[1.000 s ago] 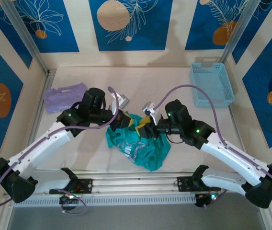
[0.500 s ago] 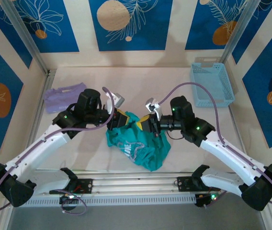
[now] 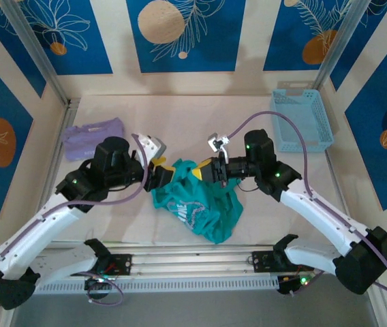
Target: Fold the inside-out t-shirt
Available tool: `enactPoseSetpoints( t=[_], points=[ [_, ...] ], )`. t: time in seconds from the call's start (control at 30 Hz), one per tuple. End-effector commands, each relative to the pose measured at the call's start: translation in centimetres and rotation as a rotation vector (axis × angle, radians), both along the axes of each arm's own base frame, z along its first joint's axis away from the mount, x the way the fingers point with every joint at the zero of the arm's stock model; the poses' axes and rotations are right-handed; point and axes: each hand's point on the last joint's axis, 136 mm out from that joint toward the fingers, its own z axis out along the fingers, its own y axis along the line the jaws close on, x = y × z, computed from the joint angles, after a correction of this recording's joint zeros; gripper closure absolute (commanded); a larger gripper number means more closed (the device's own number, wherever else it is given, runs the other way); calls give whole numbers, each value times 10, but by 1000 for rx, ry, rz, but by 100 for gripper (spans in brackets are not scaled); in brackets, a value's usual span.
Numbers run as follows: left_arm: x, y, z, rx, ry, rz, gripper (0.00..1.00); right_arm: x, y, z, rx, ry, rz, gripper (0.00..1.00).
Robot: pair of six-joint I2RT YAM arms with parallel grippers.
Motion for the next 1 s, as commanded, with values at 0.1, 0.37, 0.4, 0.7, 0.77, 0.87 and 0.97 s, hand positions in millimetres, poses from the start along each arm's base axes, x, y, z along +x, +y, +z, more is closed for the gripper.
enactPoseSetpoints(
  t=[0.1, 0.37, 0.4, 0.7, 0.77, 0.87, 0.97],
  points=[
    [-23, -16, 7, 134, -92, -110, 63, 6, 1, 14, 14, 63, 1, 100],
    [-24, -42, 0, 93, 43, -133, 64, 10, -3, 15, 12, 67, -20, 100],
    [-22, -43, -2, 98, 53, -122, 63, 10, -4, 15, 13, 67, -21, 100],
    [0, -46, -20, 156, 126, -41, 57, 6, -8, 17, 17, 54, -28, 100],
    [5, -45, -21, 151, 137, -21, 57, 4, -9, 17, 18, 51, -31, 100],
    [11, -43, -23, 152, 141, 1, 59, 3, -10, 17, 18, 48, -34, 100],
    [13, -46, -21, 130, 145, -7, 60, 1, -11, 17, 18, 44, -30, 100]
  ],
)
